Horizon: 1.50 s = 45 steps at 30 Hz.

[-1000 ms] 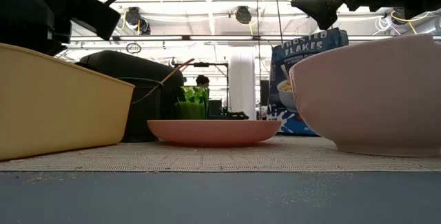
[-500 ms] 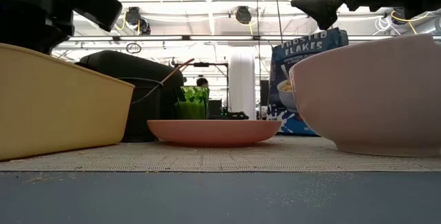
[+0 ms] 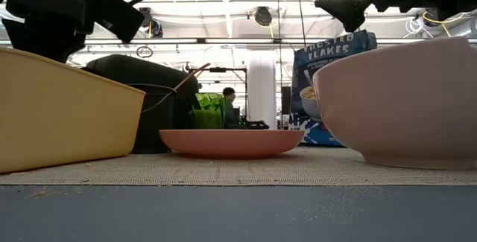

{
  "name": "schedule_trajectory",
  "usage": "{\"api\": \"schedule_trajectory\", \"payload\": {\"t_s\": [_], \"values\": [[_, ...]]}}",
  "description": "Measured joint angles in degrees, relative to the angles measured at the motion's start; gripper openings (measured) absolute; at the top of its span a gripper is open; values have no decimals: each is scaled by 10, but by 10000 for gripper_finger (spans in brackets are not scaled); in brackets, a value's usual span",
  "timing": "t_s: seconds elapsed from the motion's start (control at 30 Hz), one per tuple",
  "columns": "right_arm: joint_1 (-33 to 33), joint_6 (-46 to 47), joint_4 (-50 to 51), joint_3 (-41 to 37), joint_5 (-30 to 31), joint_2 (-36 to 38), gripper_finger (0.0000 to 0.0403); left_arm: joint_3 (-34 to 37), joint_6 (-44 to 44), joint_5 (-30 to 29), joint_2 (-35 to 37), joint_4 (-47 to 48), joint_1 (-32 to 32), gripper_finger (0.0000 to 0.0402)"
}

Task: Arrange a breakfast setting
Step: Put the red apple on the gray placemat

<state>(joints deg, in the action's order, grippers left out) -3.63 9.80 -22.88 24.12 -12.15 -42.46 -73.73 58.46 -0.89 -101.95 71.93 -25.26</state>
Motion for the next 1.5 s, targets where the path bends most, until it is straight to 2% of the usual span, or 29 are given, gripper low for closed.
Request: {"api": "schedule_trajectory", "payload": {"t_s": [0.3,0.57,0.8,1.17,1.3,1.5], "values": [[0,0,0,0,0,0,398,0,7,1,0,11,3,93],[0,0,0,0,0,0,398,3,17,39,0,60,3,93],[0,0,0,0,0,0,398,7,-14,40,0,59,4,93],[0,0,0,0,0,0,398,7,2,12,0,56,4,94],[0,0,0,0,0,0,398,7,-4,11,0,56,4,125],[0,0,0,0,0,0,398,7,-16,8,0,56,4,207]]}}
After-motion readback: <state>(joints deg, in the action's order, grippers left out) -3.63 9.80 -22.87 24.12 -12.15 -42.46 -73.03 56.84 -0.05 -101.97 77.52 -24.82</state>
